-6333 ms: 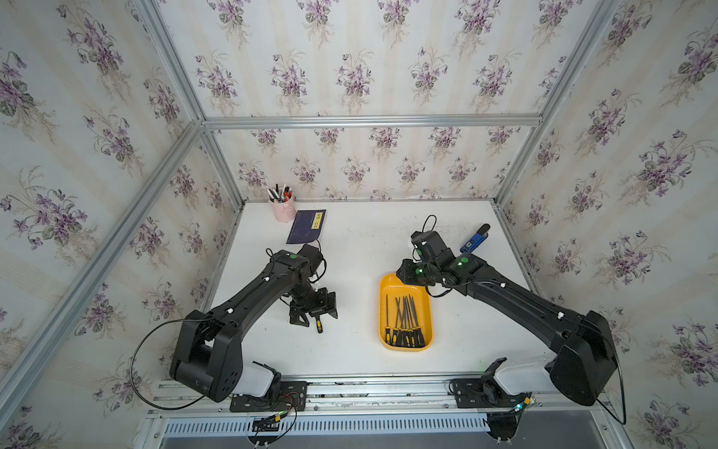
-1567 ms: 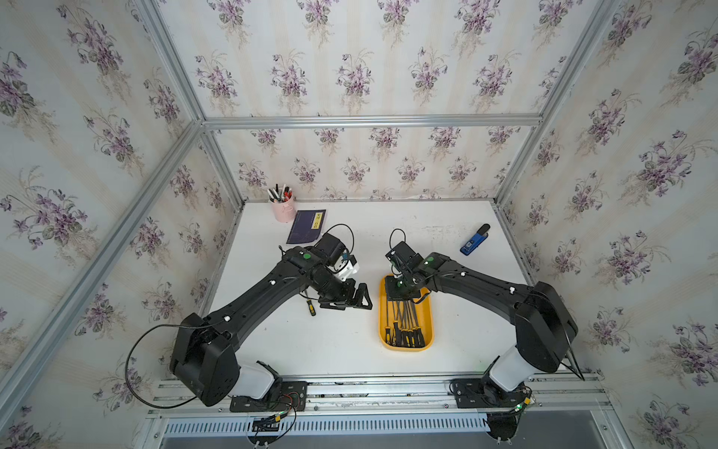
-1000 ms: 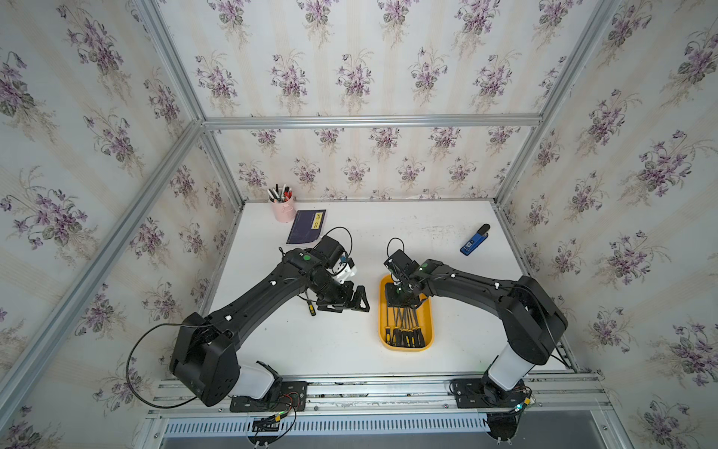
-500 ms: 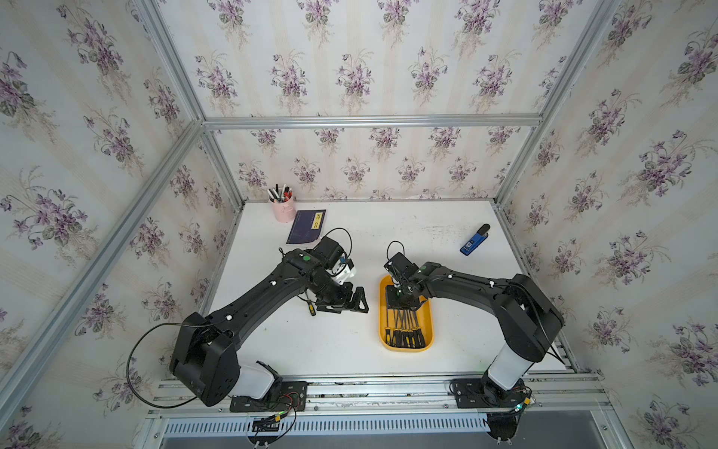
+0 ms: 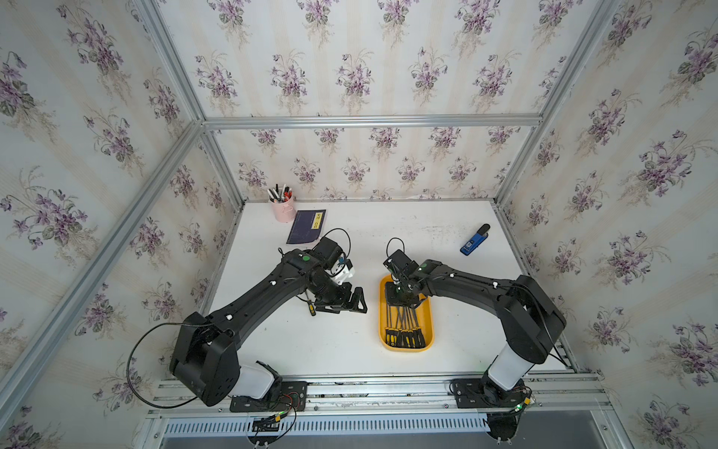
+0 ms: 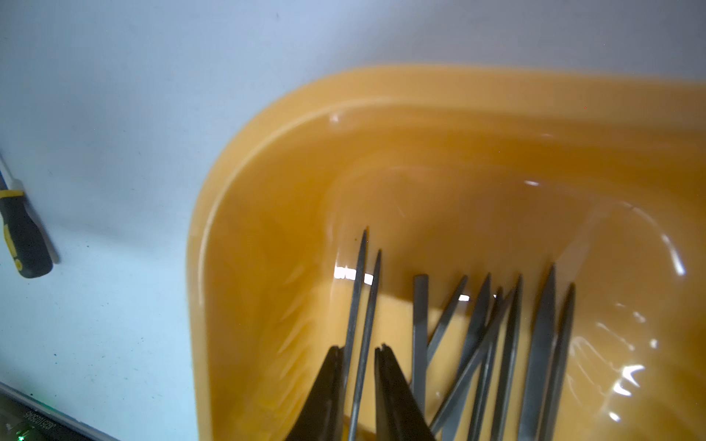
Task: Put the file tool into the storage box
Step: Place the file tool in the storage box, then pick up the file tool from the center of the board.
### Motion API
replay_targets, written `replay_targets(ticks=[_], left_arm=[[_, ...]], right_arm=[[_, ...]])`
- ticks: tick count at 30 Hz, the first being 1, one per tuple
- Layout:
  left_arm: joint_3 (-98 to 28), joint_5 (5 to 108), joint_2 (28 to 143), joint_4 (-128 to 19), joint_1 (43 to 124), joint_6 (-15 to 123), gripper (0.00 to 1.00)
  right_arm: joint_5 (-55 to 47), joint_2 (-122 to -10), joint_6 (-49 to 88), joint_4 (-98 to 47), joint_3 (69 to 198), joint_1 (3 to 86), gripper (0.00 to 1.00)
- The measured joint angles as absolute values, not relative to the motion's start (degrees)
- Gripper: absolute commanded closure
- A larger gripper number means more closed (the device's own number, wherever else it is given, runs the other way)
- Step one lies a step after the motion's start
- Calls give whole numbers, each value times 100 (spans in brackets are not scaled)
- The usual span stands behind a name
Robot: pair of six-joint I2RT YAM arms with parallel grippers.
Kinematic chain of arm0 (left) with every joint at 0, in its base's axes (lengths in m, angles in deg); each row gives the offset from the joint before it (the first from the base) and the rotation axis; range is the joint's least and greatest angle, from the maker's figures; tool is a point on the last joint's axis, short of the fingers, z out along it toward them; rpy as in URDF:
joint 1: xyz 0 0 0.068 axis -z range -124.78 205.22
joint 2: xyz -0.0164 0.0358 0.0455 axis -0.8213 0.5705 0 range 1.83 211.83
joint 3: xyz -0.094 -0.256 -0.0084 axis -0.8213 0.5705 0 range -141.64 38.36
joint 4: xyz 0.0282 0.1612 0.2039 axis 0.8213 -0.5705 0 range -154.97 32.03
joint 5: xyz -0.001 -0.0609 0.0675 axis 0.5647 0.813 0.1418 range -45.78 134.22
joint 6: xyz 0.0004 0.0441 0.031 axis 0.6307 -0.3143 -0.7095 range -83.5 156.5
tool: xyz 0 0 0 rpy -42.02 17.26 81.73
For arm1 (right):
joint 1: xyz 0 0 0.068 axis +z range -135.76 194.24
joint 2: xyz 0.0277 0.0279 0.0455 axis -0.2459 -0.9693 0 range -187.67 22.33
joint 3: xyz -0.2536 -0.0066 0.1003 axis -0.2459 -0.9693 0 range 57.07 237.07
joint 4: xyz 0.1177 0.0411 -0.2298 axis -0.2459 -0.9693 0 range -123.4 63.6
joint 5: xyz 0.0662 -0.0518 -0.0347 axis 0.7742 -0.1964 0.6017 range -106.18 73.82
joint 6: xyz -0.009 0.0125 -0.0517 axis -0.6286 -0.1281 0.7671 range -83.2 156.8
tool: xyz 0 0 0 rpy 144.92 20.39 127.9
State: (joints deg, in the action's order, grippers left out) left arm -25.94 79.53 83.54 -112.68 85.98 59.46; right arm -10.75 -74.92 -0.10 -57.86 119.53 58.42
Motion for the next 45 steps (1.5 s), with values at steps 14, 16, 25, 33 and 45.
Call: replay_targets(ticks=[14, 16, 25, 33, 45], left_arm=[[-2318, 7161, 7963, -11985, 8139, 6296, 0], [-2034, 7039, 7915, -12062, 7846, 6454, 0], [-1665, 6645, 8140, -11769, 7330, 6969, 10], [-1402, 5950, 8612, -11107, 7282, 7420, 35], [-1324, 5345, 9233, -10324, 7287, 7776, 55]], right_arm=[[-1372, -6827, 112, -6326, 12801, 5748, 77], [-1377, -6749, 136, -6389, 12886, 5730, 77], [-1324, -6655, 230, -6455, 12952, 5698, 77], [-1244, -6469, 228, -6446, 12617, 5700, 77], [-1204, -6456, 226, -6350, 12390, 5700, 78]])
